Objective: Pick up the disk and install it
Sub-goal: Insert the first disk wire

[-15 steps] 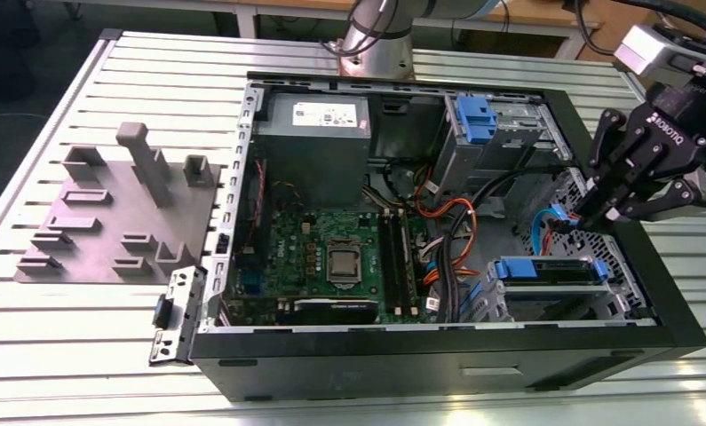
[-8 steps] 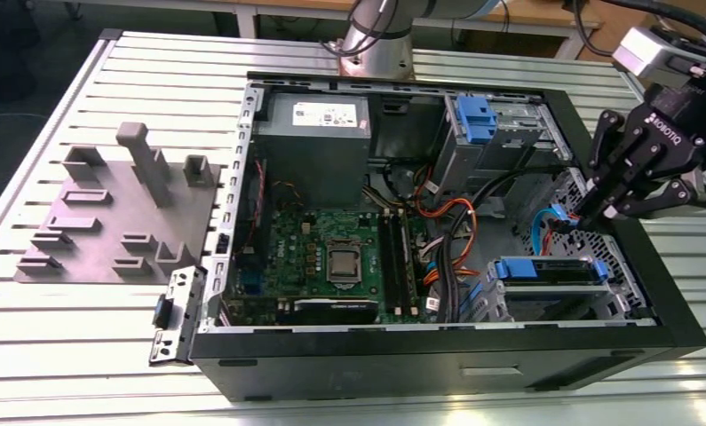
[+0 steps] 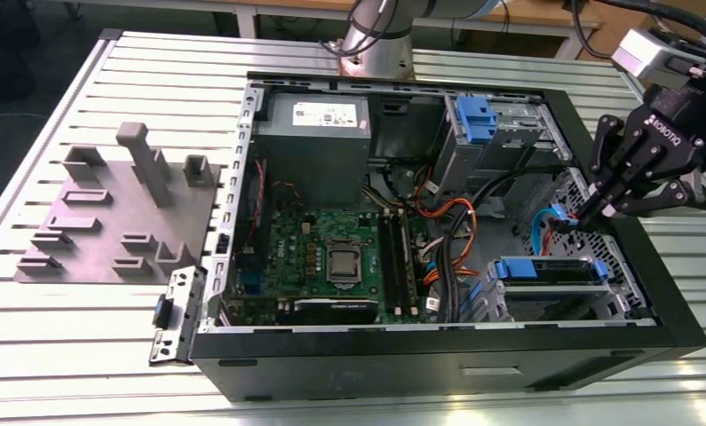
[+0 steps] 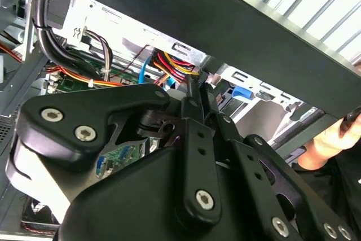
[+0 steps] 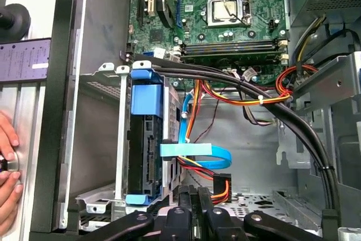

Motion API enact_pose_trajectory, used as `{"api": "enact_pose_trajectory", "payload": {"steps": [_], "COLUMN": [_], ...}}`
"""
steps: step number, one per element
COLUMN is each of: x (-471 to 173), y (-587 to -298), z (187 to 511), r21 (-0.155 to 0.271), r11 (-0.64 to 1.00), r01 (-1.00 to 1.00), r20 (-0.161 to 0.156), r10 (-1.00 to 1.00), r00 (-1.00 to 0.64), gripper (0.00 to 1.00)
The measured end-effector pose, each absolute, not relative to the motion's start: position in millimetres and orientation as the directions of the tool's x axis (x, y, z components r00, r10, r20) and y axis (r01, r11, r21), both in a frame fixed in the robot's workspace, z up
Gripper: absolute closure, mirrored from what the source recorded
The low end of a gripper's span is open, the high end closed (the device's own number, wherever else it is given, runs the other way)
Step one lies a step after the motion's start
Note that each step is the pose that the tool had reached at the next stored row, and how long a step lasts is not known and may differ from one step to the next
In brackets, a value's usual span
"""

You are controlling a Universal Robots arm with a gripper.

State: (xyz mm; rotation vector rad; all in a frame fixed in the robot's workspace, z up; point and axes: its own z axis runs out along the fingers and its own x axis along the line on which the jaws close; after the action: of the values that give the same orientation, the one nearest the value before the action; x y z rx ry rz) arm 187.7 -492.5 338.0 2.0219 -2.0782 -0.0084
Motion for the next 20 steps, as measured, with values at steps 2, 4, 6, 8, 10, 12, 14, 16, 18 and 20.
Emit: {"api": "enact_pose_trajectory", "payload": {"steps": [2,4,6,8,10,12,14,16,18,20], "x": [187.7,187.8,187.7,187.7,187.7,187.7,187.7,187.7,187.7,187.7], "y": [-492.5,-492.4,-492.2,-492.2,-492.2,-492.2,-492.2,-492.2,-492.2,-492.2], "z": [338.0,338.1,338.0,338.0,338.0,338.0,338.0,338.0,338.0,338.1], "r21": [0.171,0.171,0.171,0.171,0.171,0.170,0.170,0.170,0.170,0.170], "r11": [0.042,0.043,0.043,0.043,0.043,0.047,0.047,0.047,0.047,0.047], "r01": [-0.984,-0.984,-0.984,-0.984,-0.984,-0.984,-0.984,-0.984,-0.984,-0.984], "r20": [0.172,0.173,0.176,0.176,0.176,0.200,0.200,0.200,0.200,0.200], "r10": [-0.985,-0.985,-0.984,-0.984,-0.984,-0.980,-0.980,-0.980,-0.980,-0.980], "r00": [-0.013,-0.012,-0.013,-0.012,-0.012,-0.012,-0.012,-0.013,-0.012,-0.013], "gripper": [0.83,0.83,0.83,0.83,0.83,0.83,0.83,0.83,0.83,0.83]}}
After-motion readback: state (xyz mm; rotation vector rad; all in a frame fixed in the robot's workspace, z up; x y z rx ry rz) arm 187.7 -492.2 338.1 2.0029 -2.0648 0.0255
